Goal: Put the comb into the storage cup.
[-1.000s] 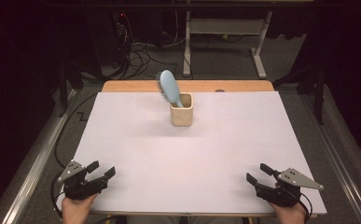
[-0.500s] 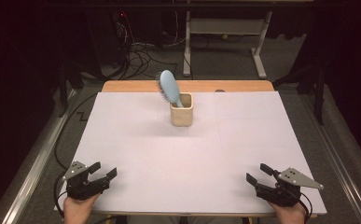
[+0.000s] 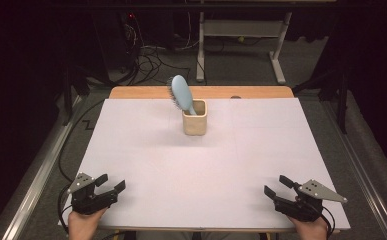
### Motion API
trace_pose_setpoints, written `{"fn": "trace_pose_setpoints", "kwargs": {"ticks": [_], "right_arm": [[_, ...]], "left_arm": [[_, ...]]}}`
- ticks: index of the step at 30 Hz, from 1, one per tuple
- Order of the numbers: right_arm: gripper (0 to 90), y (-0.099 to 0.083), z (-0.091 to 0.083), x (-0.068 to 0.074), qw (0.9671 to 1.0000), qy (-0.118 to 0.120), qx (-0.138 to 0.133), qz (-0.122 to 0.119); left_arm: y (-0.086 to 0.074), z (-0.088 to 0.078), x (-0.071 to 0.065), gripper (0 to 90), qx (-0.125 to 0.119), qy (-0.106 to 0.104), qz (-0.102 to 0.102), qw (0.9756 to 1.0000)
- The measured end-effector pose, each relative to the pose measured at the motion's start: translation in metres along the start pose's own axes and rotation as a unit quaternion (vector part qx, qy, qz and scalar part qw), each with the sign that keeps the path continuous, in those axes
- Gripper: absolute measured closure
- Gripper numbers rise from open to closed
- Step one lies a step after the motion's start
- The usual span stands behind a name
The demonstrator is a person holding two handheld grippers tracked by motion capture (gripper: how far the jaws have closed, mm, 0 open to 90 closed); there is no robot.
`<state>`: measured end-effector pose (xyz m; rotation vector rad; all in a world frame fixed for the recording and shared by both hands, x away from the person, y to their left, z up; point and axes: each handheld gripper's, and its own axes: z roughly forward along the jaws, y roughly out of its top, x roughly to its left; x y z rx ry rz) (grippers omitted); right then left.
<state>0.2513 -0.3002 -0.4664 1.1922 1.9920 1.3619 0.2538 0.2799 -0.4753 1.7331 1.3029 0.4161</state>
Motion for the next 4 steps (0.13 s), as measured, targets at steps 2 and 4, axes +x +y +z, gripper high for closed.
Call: {"fn": "trace_pose_setpoints", "kwargs": {"ticks": [2, 4], "right_arm": [[30.5, 0.0000, 0.0001, -0.0001, 1.0000, 0.000, 0.000, 0.000], [30.5, -0.0001, 0.0001, -0.0002, 1.0000, 0.001, 0.000, -0.001]], "left_arm": [[0.0001, 0.0004, 0.0001, 24.5, 0.001, 0.000, 0.000, 1.0000], [0.0003, 0.0006, 0.0001, 24.5, 0.002, 0.000, -0.001, 1.0000]]}}
